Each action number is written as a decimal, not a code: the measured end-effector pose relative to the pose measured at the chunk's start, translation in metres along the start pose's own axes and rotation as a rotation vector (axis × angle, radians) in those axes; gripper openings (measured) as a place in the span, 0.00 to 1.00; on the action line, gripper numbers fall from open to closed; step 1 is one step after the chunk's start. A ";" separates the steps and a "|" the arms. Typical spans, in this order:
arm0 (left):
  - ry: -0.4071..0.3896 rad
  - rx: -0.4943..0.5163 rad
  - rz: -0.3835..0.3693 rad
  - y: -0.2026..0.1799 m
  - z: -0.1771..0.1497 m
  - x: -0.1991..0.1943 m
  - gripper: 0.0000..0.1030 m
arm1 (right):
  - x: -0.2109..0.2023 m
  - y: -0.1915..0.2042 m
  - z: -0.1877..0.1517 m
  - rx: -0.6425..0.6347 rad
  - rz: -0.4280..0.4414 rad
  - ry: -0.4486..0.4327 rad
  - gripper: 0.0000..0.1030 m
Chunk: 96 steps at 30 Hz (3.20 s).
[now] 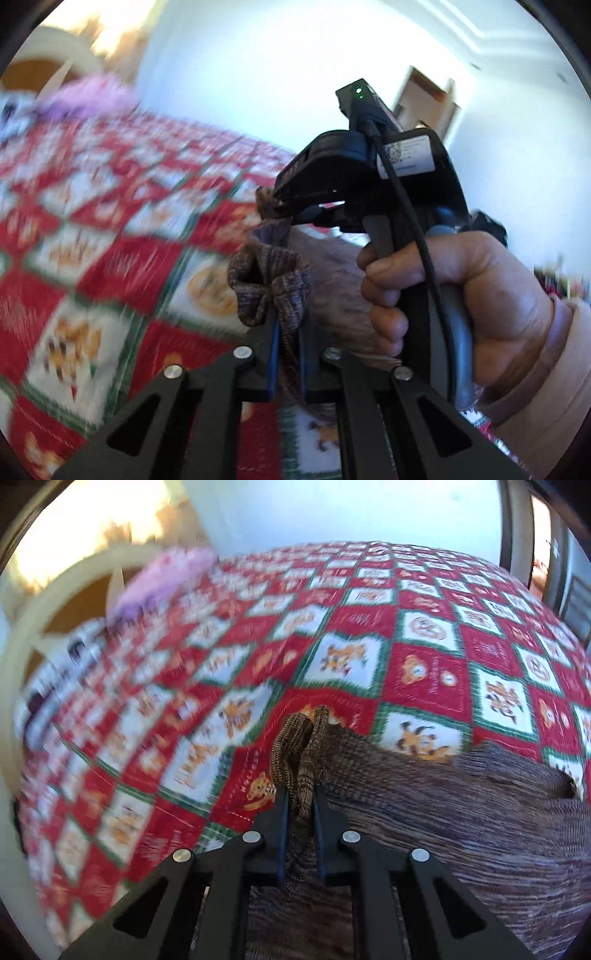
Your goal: Fold small clothes
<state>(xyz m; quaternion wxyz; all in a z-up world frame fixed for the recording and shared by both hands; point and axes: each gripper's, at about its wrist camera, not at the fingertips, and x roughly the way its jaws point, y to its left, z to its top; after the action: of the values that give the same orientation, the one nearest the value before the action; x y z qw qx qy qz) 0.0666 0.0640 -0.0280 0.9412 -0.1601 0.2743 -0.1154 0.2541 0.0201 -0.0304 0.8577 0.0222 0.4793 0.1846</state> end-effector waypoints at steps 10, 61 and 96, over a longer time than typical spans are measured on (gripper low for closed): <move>-0.042 0.340 -0.228 -0.124 0.001 -0.011 0.08 | -0.124 -0.134 -0.003 0.177 0.031 -0.149 0.11; 0.320 0.457 0.125 -0.163 -0.047 0.080 0.73 | -0.169 -0.209 -0.215 0.104 -0.298 -0.151 0.21; 0.401 0.257 -0.023 -0.150 0.005 0.112 0.85 | -0.201 -0.267 -0.181 0.446 -0.212 -0.227 0.67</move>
<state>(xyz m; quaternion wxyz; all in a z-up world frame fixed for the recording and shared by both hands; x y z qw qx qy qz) 0.1424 -0.1069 -0.0227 0.8791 -0.0159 0.4370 -0.1896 0.0878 -0.3215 -0.0215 0.8945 0.1806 0.4084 -0.0200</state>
